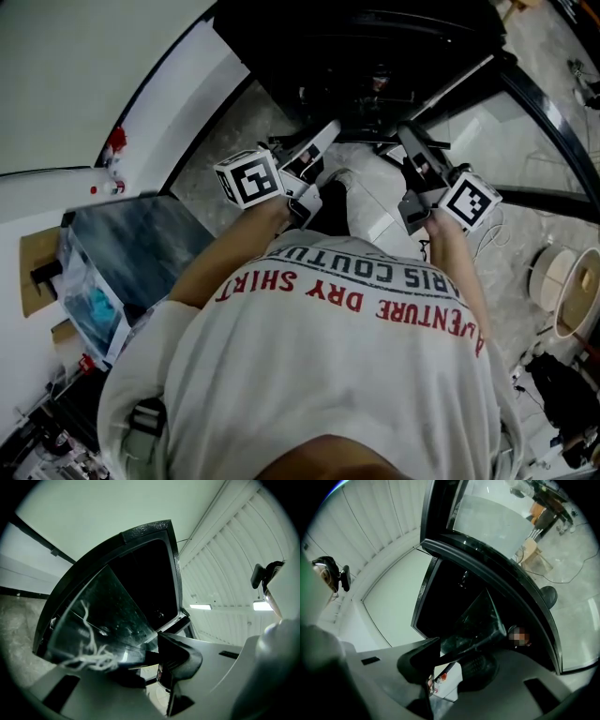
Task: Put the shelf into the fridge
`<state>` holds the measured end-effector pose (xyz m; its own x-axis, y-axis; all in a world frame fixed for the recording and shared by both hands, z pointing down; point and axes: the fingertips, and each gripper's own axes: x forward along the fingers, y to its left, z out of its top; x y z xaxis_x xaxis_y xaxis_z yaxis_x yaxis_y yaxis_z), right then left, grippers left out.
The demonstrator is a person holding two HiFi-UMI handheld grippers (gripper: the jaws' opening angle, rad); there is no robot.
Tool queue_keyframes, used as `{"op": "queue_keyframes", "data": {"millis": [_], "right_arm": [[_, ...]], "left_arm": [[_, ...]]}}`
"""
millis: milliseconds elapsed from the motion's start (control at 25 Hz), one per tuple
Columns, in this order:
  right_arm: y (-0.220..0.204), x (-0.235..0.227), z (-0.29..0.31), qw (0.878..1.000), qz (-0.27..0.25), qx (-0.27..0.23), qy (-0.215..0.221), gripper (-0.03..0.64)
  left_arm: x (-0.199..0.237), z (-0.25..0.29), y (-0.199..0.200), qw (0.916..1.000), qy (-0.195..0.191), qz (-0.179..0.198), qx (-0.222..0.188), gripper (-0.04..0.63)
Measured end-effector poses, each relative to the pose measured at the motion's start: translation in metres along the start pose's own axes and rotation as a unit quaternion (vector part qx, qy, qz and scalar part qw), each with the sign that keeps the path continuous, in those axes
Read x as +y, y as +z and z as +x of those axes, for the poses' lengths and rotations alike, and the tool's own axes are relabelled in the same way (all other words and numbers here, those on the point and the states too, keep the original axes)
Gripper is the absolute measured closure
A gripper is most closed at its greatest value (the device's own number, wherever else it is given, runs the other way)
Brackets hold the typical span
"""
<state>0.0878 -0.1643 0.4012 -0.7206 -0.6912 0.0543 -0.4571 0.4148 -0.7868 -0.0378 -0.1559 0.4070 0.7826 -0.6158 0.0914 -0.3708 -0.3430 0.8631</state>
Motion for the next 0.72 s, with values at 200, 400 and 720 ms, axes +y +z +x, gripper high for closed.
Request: {"op": "queue_keyframes", "data": {"millis": [200,400,720], "right_arm": [[0.007,-0.017,0.013,1.000,0.007,-0.002,-0.004,0.502],[0.012,-0.020,0.017,1.000,0.005,-0.005,-0.007,0.502],[0.016,-0.021,0.020,1.000,0.002,-0.013,-0.011,0.503]], "left_arm": [[0.018,0.015,0.008,0.9999,0.006,-0.007,0.006,0.495],[0.016,0.021,0.014,1.0000,-0.002,-0.004,0.008,0.495],[0.020,0.024,0.018,1.0000,-0.004,0.001,0.006,0.495]]}}
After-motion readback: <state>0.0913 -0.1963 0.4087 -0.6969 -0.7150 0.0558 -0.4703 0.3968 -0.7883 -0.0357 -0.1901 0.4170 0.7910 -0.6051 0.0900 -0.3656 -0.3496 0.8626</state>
